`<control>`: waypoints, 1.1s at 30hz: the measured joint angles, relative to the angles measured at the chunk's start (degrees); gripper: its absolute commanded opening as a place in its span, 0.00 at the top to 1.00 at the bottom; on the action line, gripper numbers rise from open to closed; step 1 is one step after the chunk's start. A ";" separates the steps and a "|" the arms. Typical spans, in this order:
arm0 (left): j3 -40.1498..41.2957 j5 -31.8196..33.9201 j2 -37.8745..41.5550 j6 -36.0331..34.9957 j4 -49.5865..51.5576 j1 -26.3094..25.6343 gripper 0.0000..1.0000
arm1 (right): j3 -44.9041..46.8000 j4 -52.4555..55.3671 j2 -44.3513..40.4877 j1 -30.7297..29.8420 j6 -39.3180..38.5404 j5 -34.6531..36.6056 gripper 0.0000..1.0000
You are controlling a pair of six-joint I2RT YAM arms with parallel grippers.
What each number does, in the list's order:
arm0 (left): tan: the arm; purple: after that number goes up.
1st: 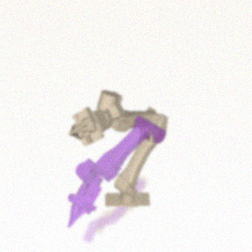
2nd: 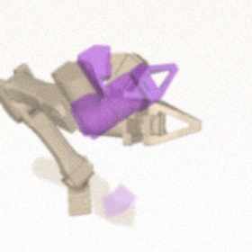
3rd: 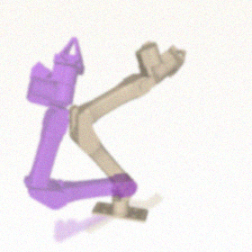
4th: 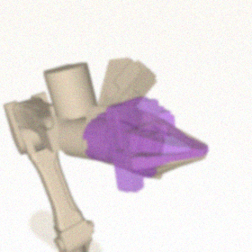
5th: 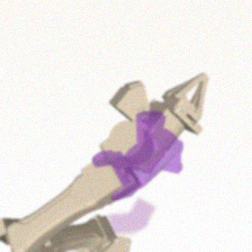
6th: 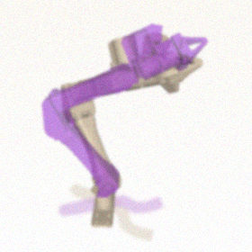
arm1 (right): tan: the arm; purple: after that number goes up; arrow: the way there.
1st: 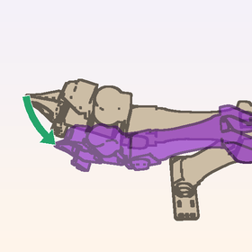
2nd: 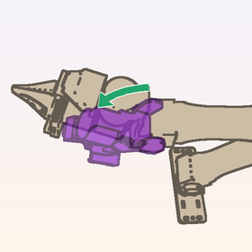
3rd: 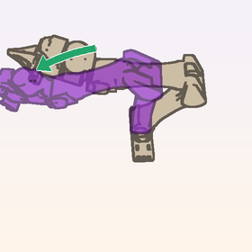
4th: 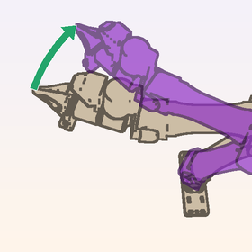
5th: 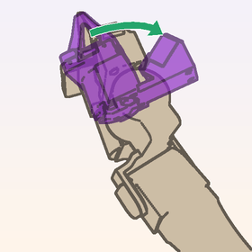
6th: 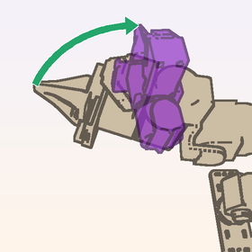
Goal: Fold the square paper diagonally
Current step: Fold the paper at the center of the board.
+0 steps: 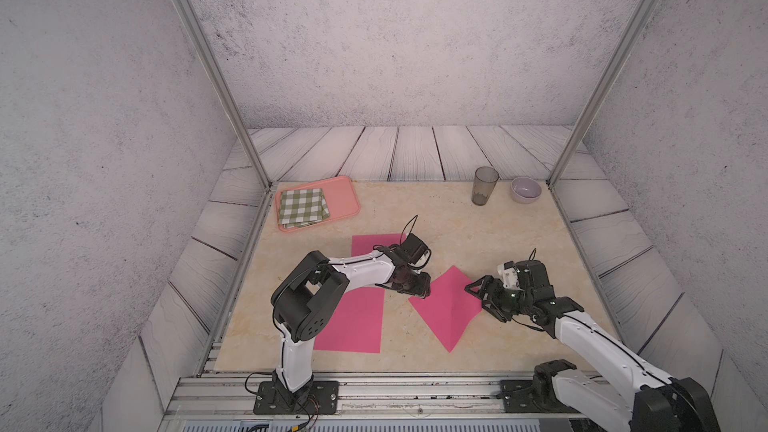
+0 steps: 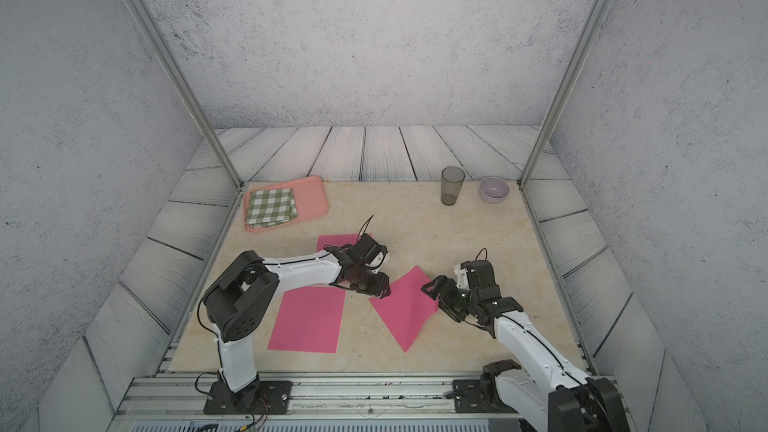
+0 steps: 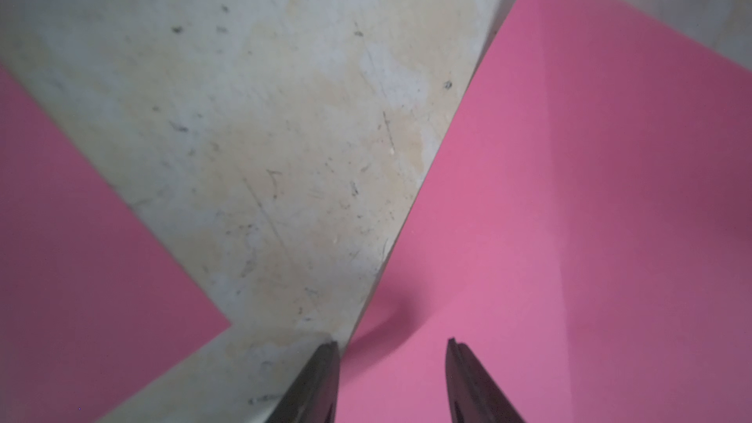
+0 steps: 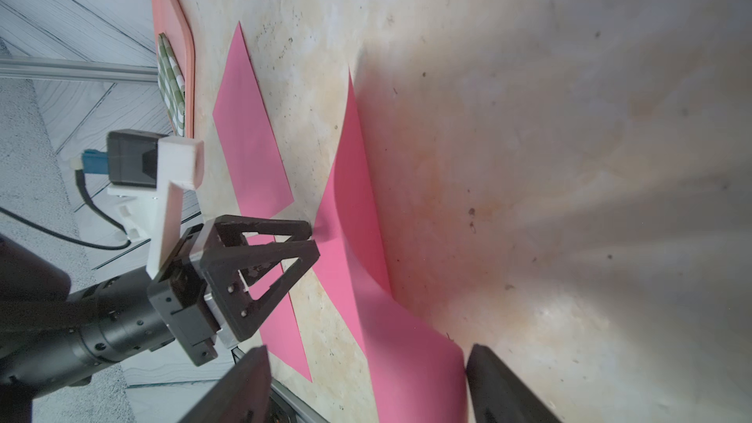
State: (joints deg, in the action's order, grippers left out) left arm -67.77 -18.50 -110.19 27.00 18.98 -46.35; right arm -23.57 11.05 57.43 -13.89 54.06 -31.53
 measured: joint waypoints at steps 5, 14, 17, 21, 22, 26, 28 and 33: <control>-0.42 -0.92 -0.61 -0.02 -0.87 0.00 0.52 | 3.30 -6.97 2.75 -0.07 3.06 -1.14 0.25; -0.72 -1.29 -0.85 -0.02 -1.03 0.00 0.52 | 5.44 -13.29 3.02 -0.20 9.62 -1.03 0.49; -0.76 -1.31 -0.90 -0.02 -1.01 0.00 0.52 | 5.42 -14.21 1.81 -0.20 10.75 -0.81 0.51; -0.76 -1.36 -0.90 -0.04 -1.03 0.00 0.52 | 5.42 -14.75 0.52 -0.20 11.06 -0.74 0.51; -0.76 -1.38 -0.92 -0.04 -1.03 0.00 0.52 | 5.42 -14.75 0.26 -0.20 10.97 -0.74 0.51; -0.76 -1.46 -0.92 -0.09 -1.05 0.04 0.52 | 4.66 -13.68 -0.35 -0.20 9.09 -0.85 0.43; -0.76 -1.55 -0.92 -0.11 -1.03 0.07 0.52 | 3.19 -11.52 -0.33 -0.20 7.26 -0.85 0.41; -0.79 -1.70 -0.96 -0.24 -1.05 0.11 0.52 | -0.61 -7.41 -0.26 -0.20 2.82 -0.85 0.38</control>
State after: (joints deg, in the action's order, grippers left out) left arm -68.55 -20.21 -111.15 26.76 17.93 -46.24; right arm -24.18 3.64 57.17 -14.09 56.88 -32.38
